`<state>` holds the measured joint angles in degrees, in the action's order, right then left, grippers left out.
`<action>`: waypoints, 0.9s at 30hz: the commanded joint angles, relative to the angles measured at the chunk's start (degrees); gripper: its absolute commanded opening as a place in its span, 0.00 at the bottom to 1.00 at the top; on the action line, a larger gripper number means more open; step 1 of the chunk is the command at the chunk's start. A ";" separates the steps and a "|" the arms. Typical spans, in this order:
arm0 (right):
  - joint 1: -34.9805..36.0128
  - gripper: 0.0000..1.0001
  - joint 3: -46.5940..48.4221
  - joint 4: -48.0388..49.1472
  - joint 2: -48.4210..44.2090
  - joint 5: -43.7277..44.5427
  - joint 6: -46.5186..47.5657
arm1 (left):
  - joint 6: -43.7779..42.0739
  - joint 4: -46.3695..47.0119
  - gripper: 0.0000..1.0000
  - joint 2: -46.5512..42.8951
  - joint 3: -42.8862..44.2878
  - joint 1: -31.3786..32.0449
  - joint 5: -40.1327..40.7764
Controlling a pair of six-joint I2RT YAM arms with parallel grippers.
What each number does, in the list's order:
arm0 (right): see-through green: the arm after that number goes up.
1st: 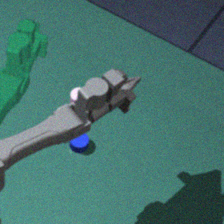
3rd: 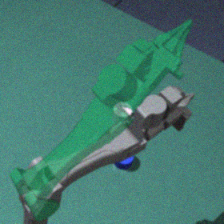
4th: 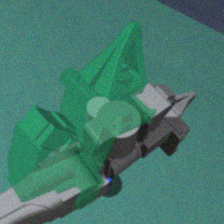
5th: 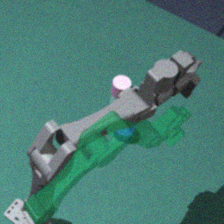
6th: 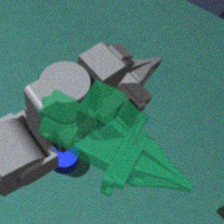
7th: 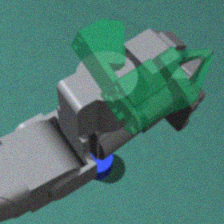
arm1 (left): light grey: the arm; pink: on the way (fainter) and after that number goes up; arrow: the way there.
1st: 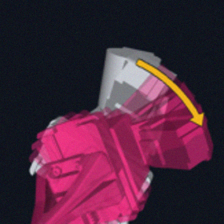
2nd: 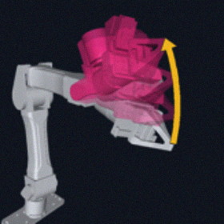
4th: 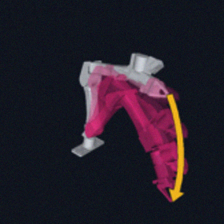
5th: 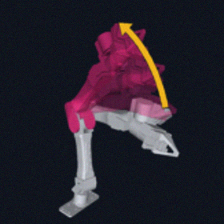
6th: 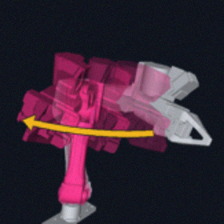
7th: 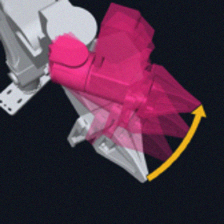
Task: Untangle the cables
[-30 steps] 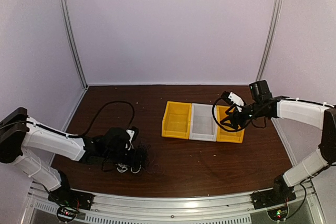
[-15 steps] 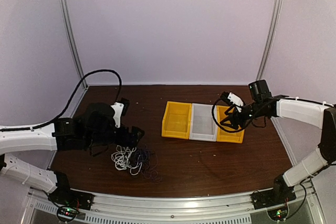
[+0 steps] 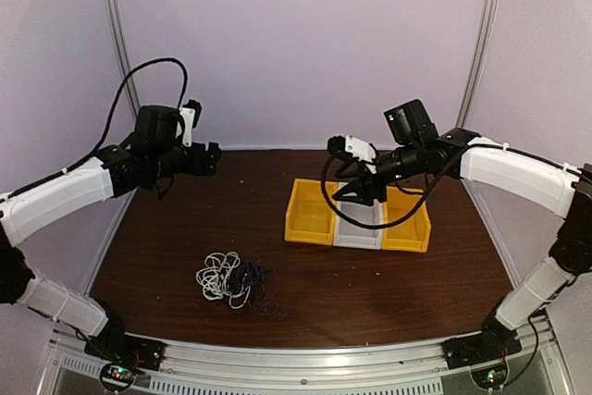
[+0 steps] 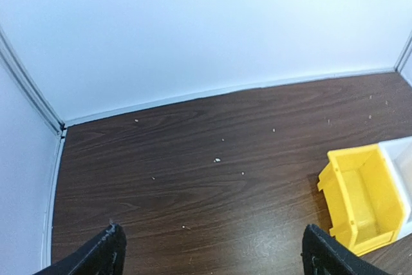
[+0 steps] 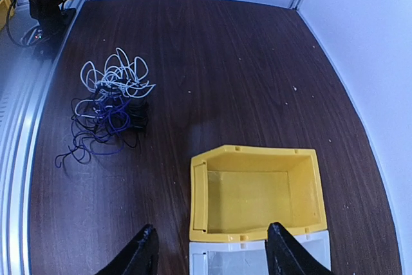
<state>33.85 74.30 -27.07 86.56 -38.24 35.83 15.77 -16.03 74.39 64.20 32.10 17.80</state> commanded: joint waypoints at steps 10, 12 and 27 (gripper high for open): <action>14.10 0.44 22.07 -11.87 26.65 2.28 -5.65 | -10.55 8.98 0.92 -0.57 -9.79 -2.91 6.33; 16.14 0.44 23.79 -12.58 29.50 2.66 -5.33 | -10.92 9.12 0.92 -1.69 -10.02 -3.42 8.18; 22.92 0.40 25.44 -11.88 37.22 5.72 -5.07 | -12.78 8.70 0.93 -4.46 -10.24 -3.50 9.38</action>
<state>56.18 97.38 -39.24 121.54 -34.68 31.48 3.86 -9.30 71.37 54.37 28.97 26.83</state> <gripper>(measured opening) 0.420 0.930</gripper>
